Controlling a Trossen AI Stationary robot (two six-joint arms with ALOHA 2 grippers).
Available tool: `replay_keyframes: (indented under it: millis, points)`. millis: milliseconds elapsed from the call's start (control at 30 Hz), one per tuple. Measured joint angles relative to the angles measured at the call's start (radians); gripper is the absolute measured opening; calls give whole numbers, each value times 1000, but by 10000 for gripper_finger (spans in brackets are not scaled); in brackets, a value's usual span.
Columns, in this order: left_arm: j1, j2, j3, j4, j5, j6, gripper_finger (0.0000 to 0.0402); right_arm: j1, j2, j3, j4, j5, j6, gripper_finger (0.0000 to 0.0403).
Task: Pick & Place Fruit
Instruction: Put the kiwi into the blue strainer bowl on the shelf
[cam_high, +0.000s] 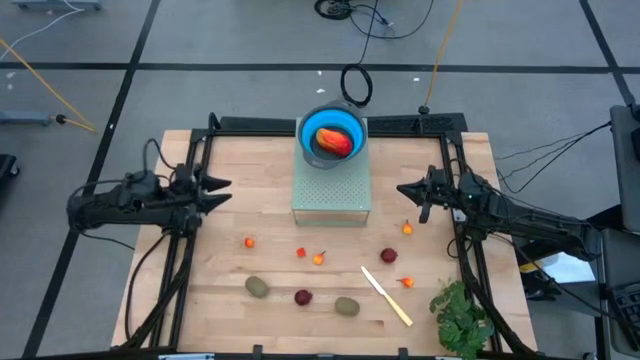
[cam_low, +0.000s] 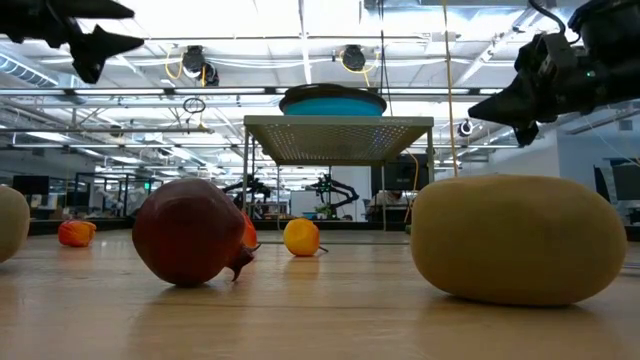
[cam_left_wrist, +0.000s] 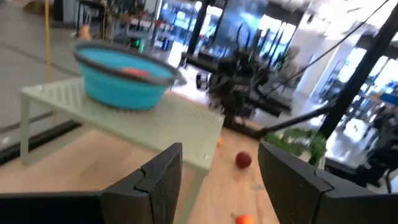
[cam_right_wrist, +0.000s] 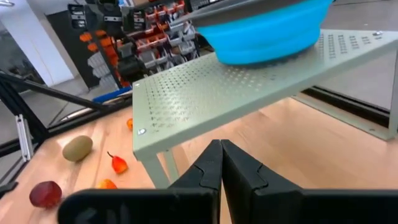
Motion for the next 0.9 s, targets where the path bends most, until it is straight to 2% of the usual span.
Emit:
replay_keyframes:
  millis: [200,633,900]
  points:
    - [0,126,0,2,12,-60,212,0,0,0,-7,1,-11,0]
    - [0,349,0,2,177,-234,211,0,0,0,-37,1,-11,0]
    - [-20,439,0,1,188,-328,211,0,0,0,-38,1,-11,0]
